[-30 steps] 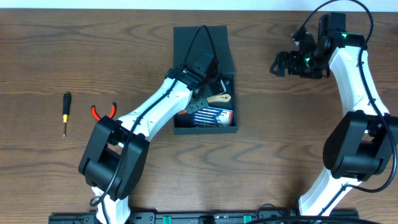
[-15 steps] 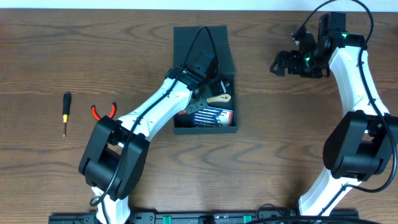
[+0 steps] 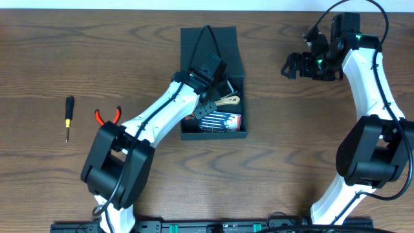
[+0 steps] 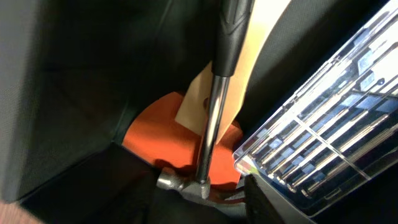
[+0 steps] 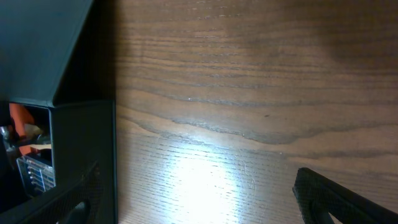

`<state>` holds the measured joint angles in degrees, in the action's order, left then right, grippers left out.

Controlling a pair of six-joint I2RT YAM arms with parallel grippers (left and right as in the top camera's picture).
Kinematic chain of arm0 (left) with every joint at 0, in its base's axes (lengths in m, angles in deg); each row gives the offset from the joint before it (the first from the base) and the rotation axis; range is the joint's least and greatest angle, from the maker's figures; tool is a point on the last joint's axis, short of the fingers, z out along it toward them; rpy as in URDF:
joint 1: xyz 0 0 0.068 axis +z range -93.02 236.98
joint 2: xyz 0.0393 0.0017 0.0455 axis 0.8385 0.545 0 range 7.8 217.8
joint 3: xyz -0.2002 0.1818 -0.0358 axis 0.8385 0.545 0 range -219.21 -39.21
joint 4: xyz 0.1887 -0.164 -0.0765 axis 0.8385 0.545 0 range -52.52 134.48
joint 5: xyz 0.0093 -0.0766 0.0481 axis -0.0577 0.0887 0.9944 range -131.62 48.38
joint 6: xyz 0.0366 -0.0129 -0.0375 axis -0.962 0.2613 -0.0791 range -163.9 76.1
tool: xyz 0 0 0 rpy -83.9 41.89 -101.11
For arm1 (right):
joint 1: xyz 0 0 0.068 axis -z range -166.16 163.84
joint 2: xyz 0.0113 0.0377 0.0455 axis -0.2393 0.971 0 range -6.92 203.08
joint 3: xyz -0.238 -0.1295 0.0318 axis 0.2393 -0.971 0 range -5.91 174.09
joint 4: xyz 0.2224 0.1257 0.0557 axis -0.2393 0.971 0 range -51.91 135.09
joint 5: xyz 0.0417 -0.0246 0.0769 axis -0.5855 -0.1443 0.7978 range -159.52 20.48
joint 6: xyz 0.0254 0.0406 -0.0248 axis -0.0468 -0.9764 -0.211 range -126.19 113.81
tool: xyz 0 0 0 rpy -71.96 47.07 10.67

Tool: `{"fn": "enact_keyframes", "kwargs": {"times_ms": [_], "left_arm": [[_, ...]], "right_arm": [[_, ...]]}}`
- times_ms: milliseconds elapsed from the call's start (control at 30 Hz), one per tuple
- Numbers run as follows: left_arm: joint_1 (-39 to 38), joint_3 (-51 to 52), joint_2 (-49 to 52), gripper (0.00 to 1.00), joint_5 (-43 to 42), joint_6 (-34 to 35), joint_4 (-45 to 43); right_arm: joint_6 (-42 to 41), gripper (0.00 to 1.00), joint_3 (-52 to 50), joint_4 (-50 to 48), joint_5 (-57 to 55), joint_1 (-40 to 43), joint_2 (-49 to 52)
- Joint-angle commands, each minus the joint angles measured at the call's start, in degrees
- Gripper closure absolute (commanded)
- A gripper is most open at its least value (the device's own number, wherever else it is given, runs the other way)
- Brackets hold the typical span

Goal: Pack container
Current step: 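Release the hammer and lift the left gripper out, then grasp the red-black pliers with the left gripper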

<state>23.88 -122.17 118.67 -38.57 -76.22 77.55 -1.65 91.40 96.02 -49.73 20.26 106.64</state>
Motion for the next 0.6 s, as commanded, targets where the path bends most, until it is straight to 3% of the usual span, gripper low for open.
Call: {"fn": "enact_keyframes", "kwargs": {"times_ms": [0,167,333,500,567], "left_arm": [[0.3,-1.6,-7.4,0.45,0.7,4.6,0.2],[0.7,-1.7,-19.8,0.45,5.6,4.9,1.5],[6.9,-1.7,-28.2,0.46,16.3,11.4,6.5],[21.2,-1.0,-27.5,0.45,14.6,22.4,16.0],[27.5,0.1,-25.1,0.39,8.5,24.8,18.4]], "right_arm": [[-0.6,0.01,-0.4,-0.1,1.0,-0.5,0.0],[-0.6,0.01,-0.4,-0.1,1.0,-0.5,0.0],[-0.6,0.01,-0.4,-0.1,1.0,-0.5,0.0],[-0.7,0.01,-0.4,-0.1,1.1,-0.5,0.0],[-0.7,0.01,-0.4,-0.2,1.0,-0.5,0.0]]}}
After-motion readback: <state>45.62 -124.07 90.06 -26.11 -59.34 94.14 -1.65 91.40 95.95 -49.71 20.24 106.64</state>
